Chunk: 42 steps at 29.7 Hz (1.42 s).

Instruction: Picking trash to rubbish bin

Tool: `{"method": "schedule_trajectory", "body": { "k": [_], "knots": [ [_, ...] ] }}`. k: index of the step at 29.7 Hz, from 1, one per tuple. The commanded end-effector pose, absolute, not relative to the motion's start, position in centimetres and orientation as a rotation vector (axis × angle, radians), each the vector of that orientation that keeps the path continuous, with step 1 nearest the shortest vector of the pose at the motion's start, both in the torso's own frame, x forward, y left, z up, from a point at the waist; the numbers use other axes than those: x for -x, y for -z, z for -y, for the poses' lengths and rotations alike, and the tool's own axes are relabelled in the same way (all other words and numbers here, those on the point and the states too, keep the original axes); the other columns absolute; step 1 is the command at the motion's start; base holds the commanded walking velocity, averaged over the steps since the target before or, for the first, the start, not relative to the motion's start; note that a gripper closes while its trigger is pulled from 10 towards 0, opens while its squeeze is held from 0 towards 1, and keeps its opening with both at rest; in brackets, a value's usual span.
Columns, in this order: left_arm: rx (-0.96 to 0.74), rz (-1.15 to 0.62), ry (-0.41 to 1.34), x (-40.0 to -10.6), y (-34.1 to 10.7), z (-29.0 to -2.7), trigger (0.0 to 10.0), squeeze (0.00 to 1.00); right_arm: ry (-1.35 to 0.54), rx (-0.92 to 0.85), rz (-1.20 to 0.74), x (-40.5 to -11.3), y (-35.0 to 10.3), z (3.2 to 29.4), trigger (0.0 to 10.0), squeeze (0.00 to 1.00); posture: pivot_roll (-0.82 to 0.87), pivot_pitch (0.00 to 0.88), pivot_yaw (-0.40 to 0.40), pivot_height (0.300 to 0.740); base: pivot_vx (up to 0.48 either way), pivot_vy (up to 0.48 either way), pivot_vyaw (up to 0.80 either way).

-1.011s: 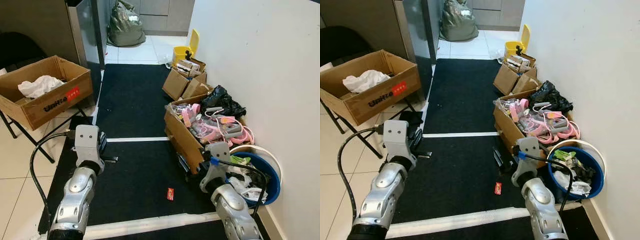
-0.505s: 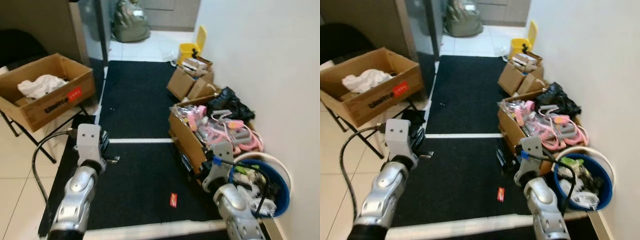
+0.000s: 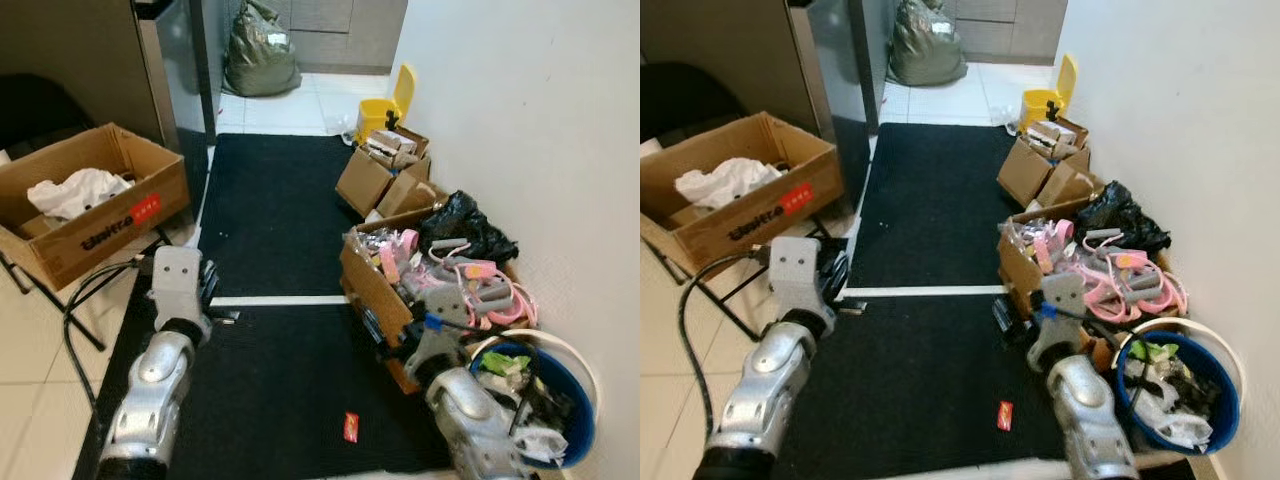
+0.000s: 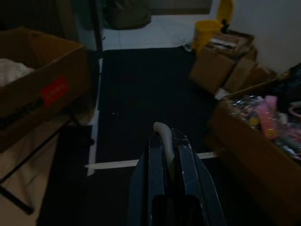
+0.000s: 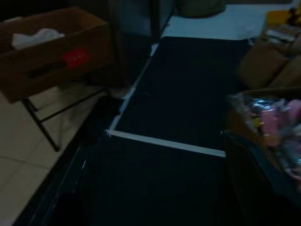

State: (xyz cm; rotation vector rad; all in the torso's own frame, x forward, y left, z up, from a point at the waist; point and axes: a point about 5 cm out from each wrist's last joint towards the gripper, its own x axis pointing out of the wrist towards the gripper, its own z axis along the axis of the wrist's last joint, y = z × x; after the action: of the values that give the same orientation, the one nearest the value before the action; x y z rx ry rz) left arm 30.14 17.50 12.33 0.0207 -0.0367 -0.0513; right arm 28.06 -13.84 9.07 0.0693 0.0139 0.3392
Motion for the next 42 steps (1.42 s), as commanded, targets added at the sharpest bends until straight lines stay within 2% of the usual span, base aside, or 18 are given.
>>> {"method": "schedule_trajectory", "body": {
  "k": [1, 42],
  "knots": [
    [-0.026, 0.023, 0.063, -30.05, -12.12, -17.24, 10.0, 0.00, -0.316, -0.052, -0.025, -27.97, -8.83, 14.66, 10.0, 0.00, -0.02, 0.102, -0.038, 0.740, 0.262, 0.000, 0.00],
    [-0.025, 0.023, 0.070, -30.04, -12.05, -17.12, 10.0, 0.00, -0.324, -0.040, -0.018, -28.14, -8.88, 14.65, 10.0, 0.00, -0.02, 0.080, -0.043, 0.740, 0.262, 0.000, 0.00]
  ]
}}
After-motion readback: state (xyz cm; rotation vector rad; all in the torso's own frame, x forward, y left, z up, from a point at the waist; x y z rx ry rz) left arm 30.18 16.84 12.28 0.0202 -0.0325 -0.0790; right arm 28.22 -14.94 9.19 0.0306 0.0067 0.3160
